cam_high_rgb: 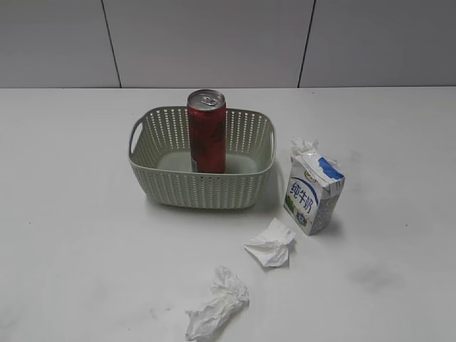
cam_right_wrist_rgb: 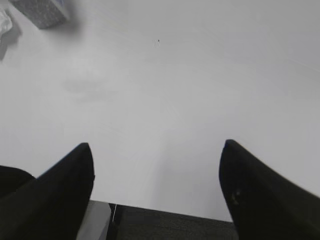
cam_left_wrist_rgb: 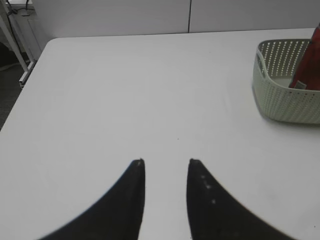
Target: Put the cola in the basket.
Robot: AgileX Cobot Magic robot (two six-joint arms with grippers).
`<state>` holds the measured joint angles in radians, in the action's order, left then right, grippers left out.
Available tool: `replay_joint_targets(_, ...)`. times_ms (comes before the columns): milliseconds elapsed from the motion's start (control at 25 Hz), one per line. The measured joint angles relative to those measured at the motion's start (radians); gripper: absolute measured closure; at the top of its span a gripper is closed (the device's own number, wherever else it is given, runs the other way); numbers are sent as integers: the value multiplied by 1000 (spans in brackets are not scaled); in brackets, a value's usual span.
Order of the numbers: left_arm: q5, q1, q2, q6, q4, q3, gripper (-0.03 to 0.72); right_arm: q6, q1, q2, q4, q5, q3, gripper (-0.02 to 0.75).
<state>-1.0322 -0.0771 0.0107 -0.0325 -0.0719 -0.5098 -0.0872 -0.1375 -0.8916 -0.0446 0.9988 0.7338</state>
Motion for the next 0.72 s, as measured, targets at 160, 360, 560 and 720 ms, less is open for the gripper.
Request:
replay_joint_targets(160, 0, 0, 0, 0, 0, 0, 457, 2, 0, 105, -16, -1, -86, 149)
replay_joint_targets(360, 0, 0, 0, 0, 0, 0, 457, 3, 0, 252, -25, 26, -155, 148)
replay_joint_targets(560, 0, 0, 0, 0, 0, 0, 457, 4, 0, 385, -27, 50, -217, 148)
replay_joint_targets(720, 0, 0, 0, 0, 0, 0, 457, 6, 0, 489, -29, 47, -224, 148)
